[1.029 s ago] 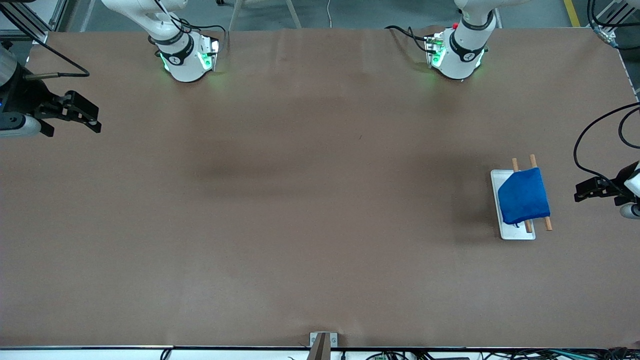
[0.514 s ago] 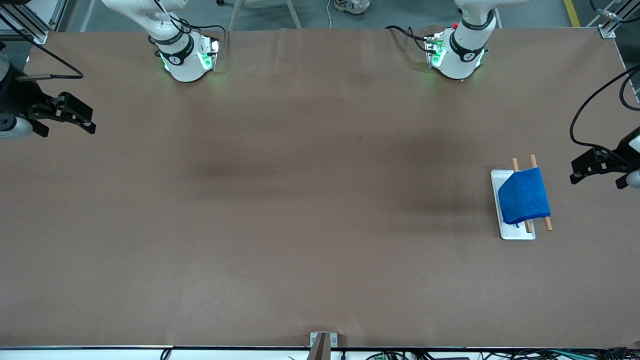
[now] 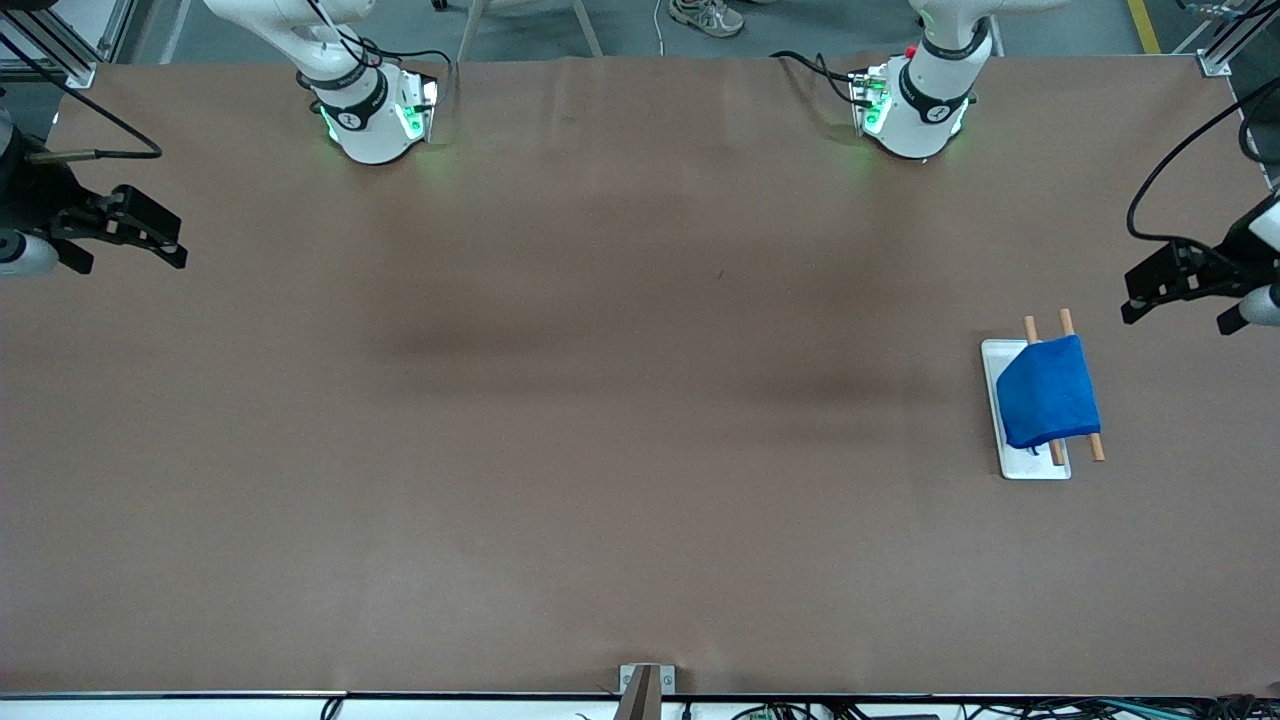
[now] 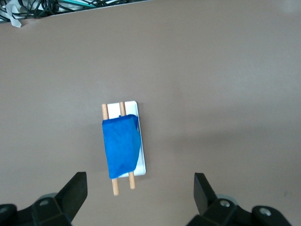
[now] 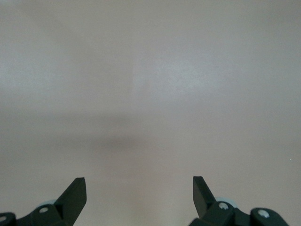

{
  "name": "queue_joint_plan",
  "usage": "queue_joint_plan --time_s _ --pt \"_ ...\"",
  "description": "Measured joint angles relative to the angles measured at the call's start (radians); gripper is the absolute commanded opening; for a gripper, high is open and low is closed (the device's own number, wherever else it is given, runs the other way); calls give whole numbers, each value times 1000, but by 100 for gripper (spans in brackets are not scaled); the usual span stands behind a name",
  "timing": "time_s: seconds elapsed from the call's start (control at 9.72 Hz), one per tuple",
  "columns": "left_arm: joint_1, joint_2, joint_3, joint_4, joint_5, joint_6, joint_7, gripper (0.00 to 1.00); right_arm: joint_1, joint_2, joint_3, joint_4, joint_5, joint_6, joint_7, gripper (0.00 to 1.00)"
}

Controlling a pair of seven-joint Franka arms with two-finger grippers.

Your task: Right arm passes towel to left arm to hang

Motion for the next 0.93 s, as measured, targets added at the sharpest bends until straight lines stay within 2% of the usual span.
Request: queue_joint_plan --time_s 0.41,0.93 --pt "-26 -6 4 44 0 -131 -61 100 -20 0 11 0 0 0 -1 100" --pt "-33 -6 16 43 0 -137 -79 100 -31 0 18 0 0 0 -1 100"
